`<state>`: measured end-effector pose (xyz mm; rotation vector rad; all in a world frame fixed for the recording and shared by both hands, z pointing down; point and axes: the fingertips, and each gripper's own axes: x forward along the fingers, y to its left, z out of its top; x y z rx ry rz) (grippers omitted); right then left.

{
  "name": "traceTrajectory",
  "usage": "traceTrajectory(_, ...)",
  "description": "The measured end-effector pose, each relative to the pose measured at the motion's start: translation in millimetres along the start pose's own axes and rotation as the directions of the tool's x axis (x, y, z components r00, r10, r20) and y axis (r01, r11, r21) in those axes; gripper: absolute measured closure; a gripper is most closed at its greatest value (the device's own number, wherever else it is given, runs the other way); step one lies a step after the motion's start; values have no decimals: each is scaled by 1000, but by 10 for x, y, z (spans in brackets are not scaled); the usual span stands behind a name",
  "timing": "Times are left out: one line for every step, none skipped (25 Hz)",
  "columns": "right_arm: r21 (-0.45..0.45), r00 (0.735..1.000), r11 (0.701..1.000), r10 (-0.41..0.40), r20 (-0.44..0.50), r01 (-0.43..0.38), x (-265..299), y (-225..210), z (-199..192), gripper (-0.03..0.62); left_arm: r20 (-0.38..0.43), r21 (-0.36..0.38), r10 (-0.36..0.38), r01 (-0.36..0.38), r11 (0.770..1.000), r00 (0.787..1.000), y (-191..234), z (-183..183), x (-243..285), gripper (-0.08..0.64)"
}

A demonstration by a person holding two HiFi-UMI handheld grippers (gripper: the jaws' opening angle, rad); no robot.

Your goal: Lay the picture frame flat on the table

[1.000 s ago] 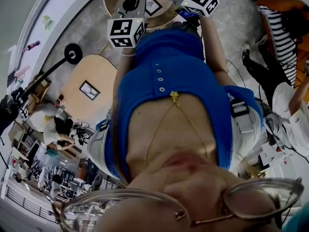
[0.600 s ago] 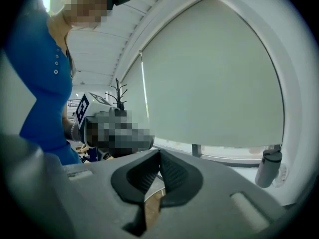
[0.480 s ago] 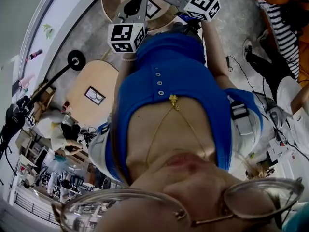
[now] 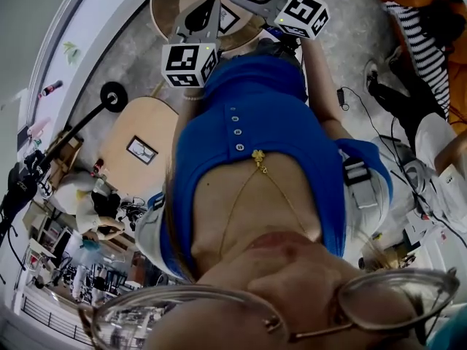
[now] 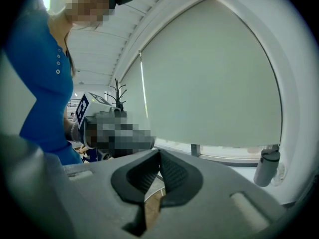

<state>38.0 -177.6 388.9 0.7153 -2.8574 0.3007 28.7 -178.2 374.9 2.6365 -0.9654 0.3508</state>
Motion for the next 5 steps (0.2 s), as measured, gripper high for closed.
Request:
traceTrajectory(4,1000,1000,0,5,0,-15,-4,4,591,1,-1,0,0,1000,1000,-12,2,6,560)
traceTrajectory(7,1000,1000,-1,7,1,-28,-9,5,591,1,-1,-1,1,1000,1000,-22,1,14,560)
traceTrajectory(8,1000,1000,-1,7,1,-39,-12,3,592,0,-1,-3,3,1000,1000,-29,0,21,560)
traceTrajectory(9,1000,1000,-2,5,2,-46,-16,-1,591,0,0,-4,4,1000,1000,-33,0,29,560)
traceTrajectory(8,1000,1000,-2,3,2,-52,-20,-5,591,-1,1,-5,5,1000,1000,-36,0,37,560)
